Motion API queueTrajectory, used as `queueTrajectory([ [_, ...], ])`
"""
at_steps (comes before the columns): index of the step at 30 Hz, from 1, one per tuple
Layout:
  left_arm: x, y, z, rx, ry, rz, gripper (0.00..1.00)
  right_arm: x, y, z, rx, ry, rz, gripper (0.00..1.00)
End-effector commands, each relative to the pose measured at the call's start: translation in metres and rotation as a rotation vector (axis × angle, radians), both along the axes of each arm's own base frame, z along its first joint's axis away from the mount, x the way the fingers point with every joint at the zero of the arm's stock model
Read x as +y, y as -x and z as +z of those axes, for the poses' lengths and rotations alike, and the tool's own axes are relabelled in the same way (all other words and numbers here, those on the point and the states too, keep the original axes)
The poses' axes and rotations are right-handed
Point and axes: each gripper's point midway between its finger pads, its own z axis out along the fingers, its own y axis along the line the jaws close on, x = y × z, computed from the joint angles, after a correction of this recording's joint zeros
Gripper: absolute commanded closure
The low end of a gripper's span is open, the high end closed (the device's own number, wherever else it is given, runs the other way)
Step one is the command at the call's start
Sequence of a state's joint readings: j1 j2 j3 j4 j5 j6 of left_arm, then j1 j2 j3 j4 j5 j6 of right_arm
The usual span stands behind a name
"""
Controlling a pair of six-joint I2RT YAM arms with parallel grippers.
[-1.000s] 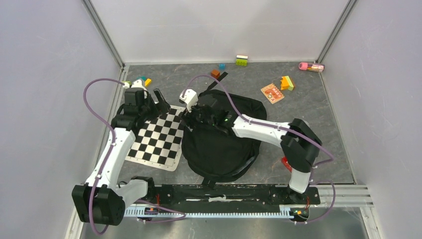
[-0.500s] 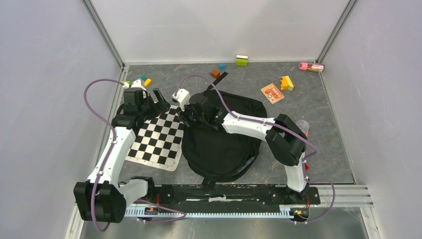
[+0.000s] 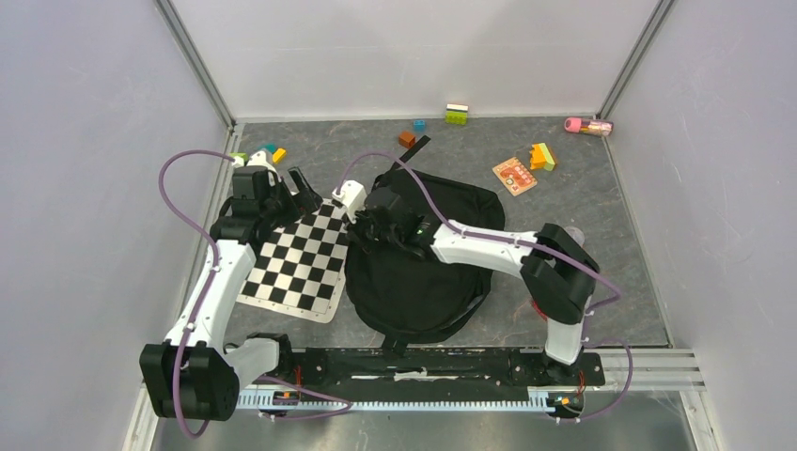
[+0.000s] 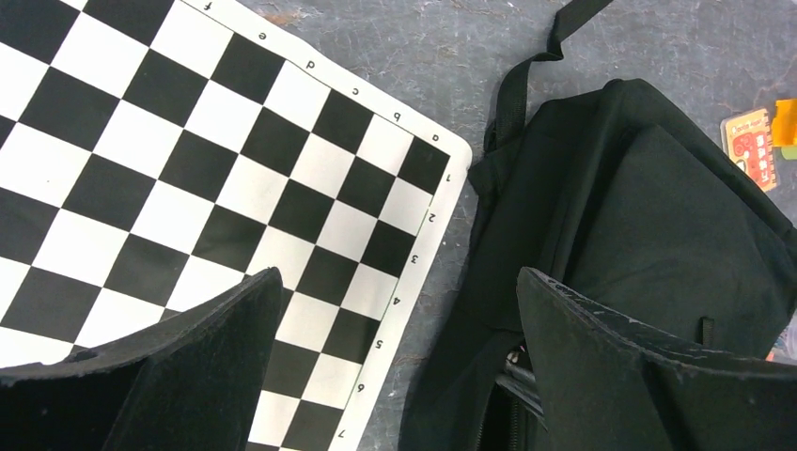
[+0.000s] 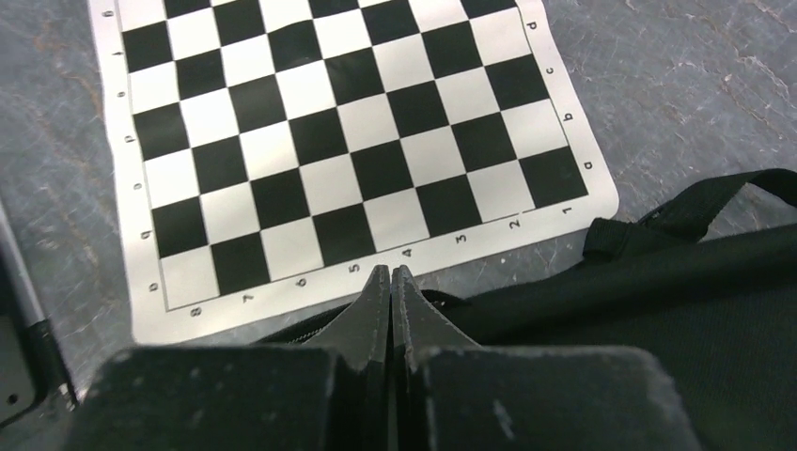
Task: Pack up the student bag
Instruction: Zip the student bag at the center of the board.
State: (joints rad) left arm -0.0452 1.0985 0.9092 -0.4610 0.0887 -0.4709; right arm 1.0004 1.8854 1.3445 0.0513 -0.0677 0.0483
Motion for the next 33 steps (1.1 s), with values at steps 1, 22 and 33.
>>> queueTrajectory([
  [1,-0.001,-0.004,0.01,-0.057,-0.003,-0.03,0.0,-0.006,0.008,0.051,-0.056,-0.11,-0.006,0.94],
  [22,-0.005,-0.004,0.002,-0.024,0.017,-0.05,0.0,0.014,-0.023,0.024,-0.11,0.103,0.07,0.29],
  [33,-0.006,-0.005,0.001,-0.019,0.043,-0.055,0.0,0.004,0.013,0.035,-0.037,0.012,0.088,1.0],
])
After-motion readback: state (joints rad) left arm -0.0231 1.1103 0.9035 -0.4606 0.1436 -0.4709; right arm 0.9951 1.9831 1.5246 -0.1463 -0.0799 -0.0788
